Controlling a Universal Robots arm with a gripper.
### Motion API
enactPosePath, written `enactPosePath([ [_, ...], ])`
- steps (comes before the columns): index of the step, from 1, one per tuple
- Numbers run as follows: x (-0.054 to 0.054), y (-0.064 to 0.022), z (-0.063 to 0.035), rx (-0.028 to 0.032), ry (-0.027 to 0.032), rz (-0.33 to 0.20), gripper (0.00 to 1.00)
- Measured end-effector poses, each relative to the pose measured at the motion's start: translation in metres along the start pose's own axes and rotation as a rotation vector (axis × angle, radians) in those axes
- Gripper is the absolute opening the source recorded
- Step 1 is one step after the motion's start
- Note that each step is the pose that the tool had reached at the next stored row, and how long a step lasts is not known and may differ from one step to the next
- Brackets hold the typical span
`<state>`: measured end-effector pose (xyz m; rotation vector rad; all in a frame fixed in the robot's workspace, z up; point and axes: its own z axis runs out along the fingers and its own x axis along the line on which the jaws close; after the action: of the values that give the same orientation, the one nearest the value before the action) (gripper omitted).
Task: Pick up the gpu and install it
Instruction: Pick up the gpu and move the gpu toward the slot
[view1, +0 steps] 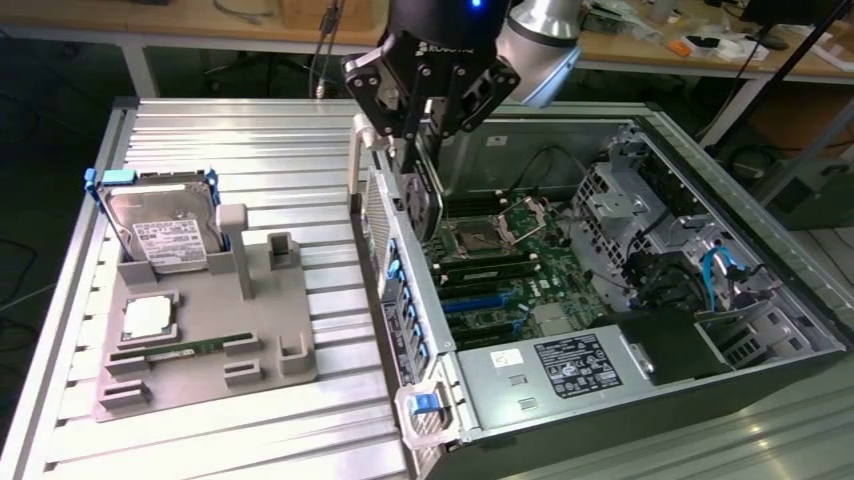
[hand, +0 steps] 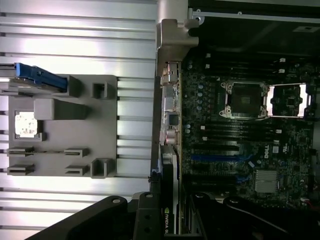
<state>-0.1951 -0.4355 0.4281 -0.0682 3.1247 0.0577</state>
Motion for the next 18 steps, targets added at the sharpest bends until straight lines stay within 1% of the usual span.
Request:
enactPosePath([
  [18, -0.021, -0.0009, 0.0003, 0.0, 0.0, 0.0, 0.27],
])
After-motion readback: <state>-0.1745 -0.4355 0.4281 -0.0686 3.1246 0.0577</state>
